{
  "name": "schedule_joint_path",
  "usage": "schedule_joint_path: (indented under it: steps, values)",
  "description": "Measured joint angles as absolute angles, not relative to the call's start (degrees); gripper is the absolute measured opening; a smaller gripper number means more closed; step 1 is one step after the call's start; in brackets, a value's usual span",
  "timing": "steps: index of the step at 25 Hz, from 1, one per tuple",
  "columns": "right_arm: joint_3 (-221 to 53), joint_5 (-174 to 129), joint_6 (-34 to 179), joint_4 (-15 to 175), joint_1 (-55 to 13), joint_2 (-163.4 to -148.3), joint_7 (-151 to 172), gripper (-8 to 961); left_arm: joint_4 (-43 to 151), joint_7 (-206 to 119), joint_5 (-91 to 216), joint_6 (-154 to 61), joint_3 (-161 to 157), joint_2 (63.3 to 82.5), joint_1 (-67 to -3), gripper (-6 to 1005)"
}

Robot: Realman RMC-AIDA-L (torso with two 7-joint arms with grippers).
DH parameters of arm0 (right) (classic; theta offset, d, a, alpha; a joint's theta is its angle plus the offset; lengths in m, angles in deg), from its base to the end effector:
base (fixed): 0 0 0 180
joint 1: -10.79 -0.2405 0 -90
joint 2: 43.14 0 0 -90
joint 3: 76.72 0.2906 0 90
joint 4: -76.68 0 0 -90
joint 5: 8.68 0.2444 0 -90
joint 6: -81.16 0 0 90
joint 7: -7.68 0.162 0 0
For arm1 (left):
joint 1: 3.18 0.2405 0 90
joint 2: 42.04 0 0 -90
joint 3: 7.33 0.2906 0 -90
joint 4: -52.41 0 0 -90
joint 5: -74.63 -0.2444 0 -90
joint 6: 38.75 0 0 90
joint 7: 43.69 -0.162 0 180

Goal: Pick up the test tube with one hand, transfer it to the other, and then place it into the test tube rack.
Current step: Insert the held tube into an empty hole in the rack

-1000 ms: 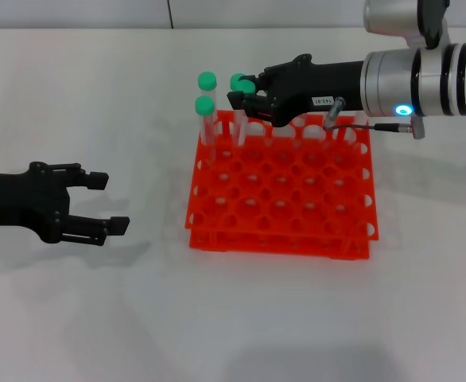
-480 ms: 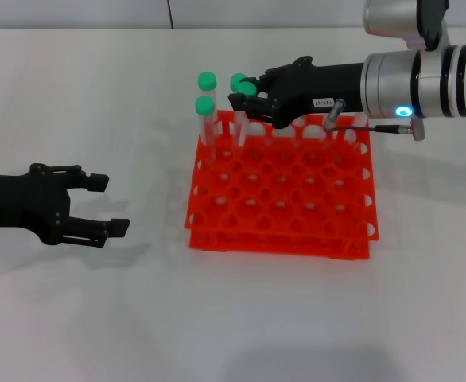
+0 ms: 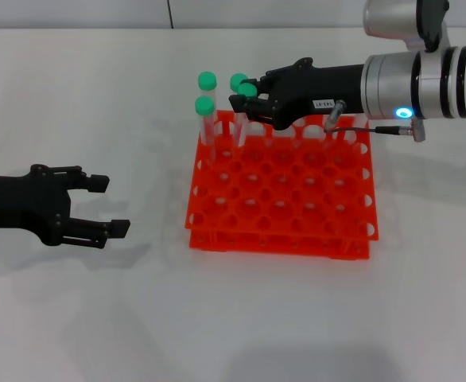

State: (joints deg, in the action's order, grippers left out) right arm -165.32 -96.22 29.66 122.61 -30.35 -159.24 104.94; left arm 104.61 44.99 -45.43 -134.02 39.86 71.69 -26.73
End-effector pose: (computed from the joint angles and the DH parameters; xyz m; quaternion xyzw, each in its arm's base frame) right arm 0.1487 0.4683 -0.0995 -0.9550 0.1541 0.1854 0.1729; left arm -0.3342 0.3547 0.0295 -0.9628 -0.2193 -0.1124 0.1110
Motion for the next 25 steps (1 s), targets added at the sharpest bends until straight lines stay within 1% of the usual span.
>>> schedule_joint_path:
  steps: [25]
  values:
    - [-165.3,-96.5,29.7,122.6,-30.7,-159.24,105.0,265,104.2,45.0,-45.4,-134.0,39.9,71.66,-27.1,886]
